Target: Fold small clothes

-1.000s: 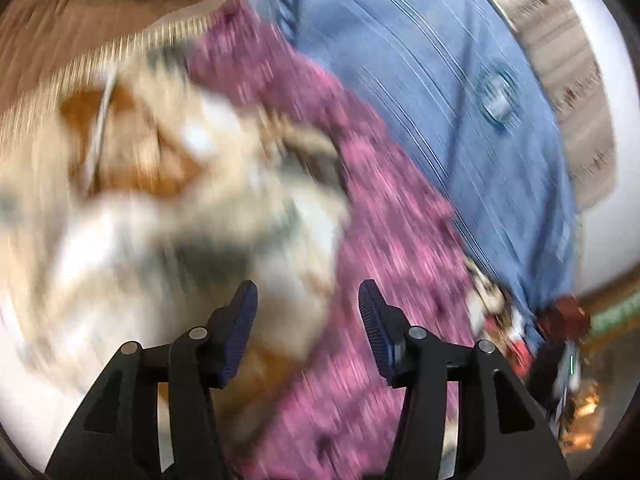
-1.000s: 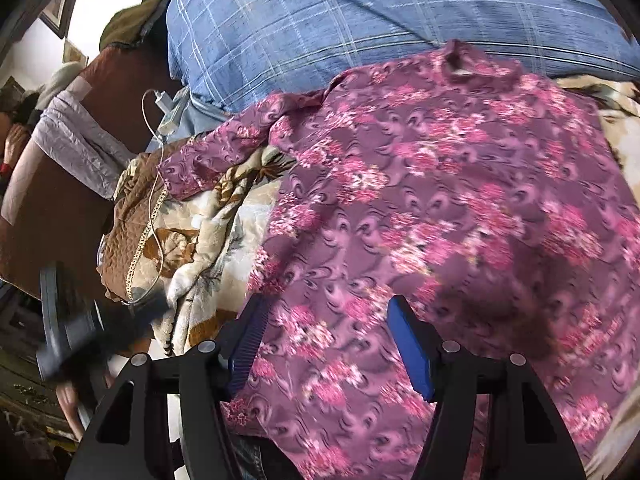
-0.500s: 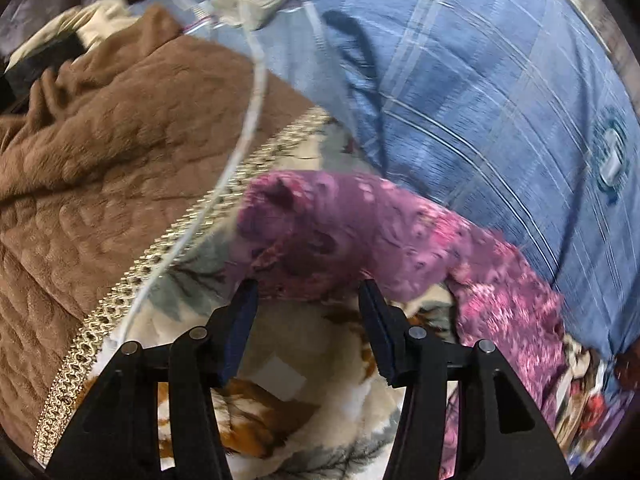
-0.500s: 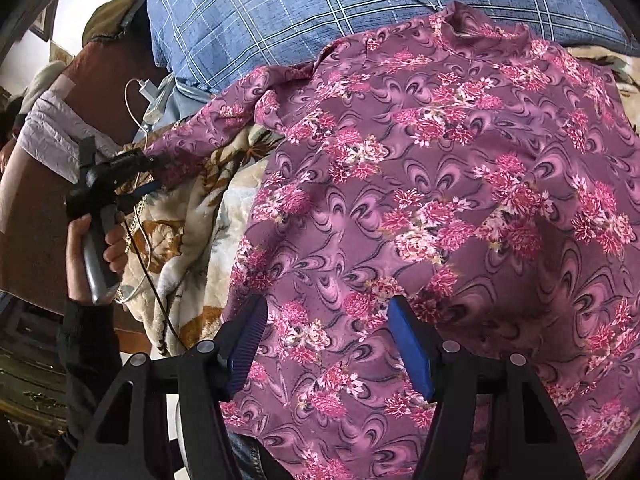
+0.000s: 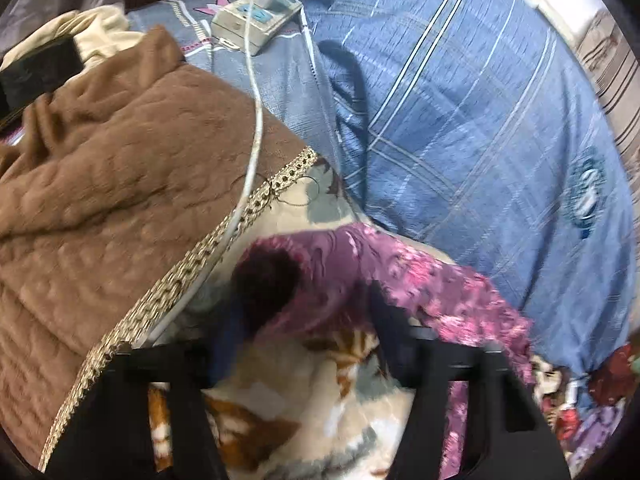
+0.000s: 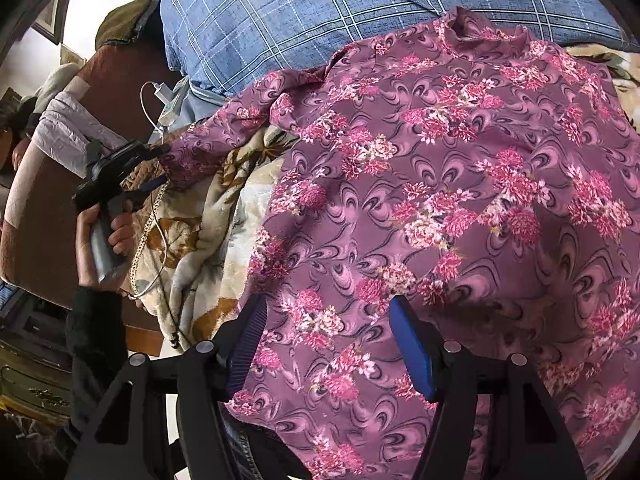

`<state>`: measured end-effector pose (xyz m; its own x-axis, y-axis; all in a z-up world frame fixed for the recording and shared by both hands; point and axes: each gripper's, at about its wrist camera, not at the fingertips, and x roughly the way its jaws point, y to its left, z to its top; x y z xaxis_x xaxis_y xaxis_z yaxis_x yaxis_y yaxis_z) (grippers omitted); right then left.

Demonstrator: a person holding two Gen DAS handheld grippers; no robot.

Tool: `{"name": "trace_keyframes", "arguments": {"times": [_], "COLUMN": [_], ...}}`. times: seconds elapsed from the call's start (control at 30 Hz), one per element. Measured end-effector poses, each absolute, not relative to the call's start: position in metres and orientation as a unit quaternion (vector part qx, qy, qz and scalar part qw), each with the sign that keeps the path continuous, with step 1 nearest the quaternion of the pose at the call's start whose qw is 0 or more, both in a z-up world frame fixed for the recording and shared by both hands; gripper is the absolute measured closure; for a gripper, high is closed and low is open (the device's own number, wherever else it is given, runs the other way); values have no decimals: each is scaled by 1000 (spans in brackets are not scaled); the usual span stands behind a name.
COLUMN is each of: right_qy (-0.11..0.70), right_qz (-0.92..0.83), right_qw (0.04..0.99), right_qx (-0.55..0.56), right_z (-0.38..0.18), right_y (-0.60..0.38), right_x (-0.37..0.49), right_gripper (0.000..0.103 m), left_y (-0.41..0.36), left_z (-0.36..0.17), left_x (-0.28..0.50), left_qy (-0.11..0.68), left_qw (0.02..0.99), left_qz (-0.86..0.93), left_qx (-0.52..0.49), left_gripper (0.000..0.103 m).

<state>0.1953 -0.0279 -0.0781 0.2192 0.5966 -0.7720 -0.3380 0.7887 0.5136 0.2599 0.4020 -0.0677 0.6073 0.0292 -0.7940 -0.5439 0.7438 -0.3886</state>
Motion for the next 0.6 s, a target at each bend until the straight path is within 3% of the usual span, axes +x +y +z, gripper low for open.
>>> {"name": "trace_keyframes", "arguments": {"times": [0.03, 0.17, 0.37, 0.47, 0.6], "right_qy": [546, 541, 531, 522, 509], "right_qz": [301, 296, 300, 304, 300], "right_qw": [773, 778, 780, 781, 786], "right_qx": [117, 123, 142, 157, 181], "right_z": [-76, -70, -58, -48, -39], "right_y": [-29, -37, -50, -63, -89], "right_x": [193, 189, 190, 187, 186], "right_gripper": [37, 37, 37, 37, 37], "left_y": [399, 370, 281, 222, 134], "left_z": [-71, -48, 31, 53, 43], "left_x": [264, 238, 159, 136, 125], "left_qy": [422, 397, 337, 347, 387], "left_qw": [833, 849, 893, 899, 894], "left_qz": [169, 139, 34, -8, -85], "left_qx": [-315, -319, -295, -266, -207], "left_gripper": [103, 103, 103, 103, 103]}}
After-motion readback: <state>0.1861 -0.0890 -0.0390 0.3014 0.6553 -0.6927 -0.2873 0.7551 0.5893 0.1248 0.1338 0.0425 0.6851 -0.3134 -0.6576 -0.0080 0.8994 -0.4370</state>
